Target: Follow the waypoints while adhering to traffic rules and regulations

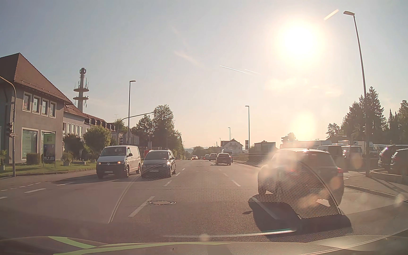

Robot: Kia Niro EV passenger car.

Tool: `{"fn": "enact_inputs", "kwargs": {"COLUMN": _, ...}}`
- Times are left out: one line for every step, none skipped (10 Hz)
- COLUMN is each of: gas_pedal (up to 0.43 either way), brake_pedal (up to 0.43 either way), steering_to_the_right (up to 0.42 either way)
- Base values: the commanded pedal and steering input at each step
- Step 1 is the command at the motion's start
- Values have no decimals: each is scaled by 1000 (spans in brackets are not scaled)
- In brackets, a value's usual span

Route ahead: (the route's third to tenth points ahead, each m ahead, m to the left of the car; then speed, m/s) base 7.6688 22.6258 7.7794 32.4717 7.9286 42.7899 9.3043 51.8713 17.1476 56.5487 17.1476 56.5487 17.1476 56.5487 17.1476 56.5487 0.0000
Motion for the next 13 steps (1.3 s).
{"fn": "enact_inputs", "kwargs": {"gas_pedal": 0, "brake_pedal": 274, "steering_to_the_right": 2}}
{"fn": "enact_inputs", "kwargs": {"gas_pedal": 0, "brake_pedal": 274, "steering_to_the_right": 2}}
{"fn": "enact_inputs", "kwargs": {"gas_pedal": 0, "brake_pedal": 274, "steering_to_the_right": 2}}
{"fn": "enact_inputs", "kwargs": {"gas_pedal": 0, "brake_pedal": 274, "steering_to_the_right": 2}}
{"fn": "enact_inputs", "kwargs": {"gas_pedal": 0, "brake_pedal": 274, "steering_to_the_right": 2}}
{"fn": "enact_inputs", "kwargs": {"gas_pedal": 0, "brake_pedal": 274, "steering_to_the_right": 2}}
{"fn": "enact_inputs", "kwargs": {"gas_pedal": 0, "brake_pedal": 274, "steering_to_the_right": 2}}
{"fn": "enact_inputs", "kwargs": {"gas_pedal": 0, "brake_pedal": 274, "steering_to_the_right": 2}}
{"fn": "enact_inputs", "kwargs": {"gas_pedal": 0, "brake_pedal": 280, "steering_to_the_right": 2}}
{"fn": "enact_inputs", "kwargs": {"gas_pedal": 0, "brake_pedal": 274, "steering_to_the_right": 2}}
{"fn": "enact_inputs", "kwargs": {"gas_pedal": 0, "brake_pedal": 274, "steering_to_the_right": 2}}
{"fn": "enact_inputs", "kwargs": {"gas_pedal": 0, "brake_pedal": 274, "steering_to_the_right": 3}}
{"fn": "enact_inputs", "kwargs": {"gas_pedal": 0, "brake_pedal": 274, "steering_to_the_right": 2}}
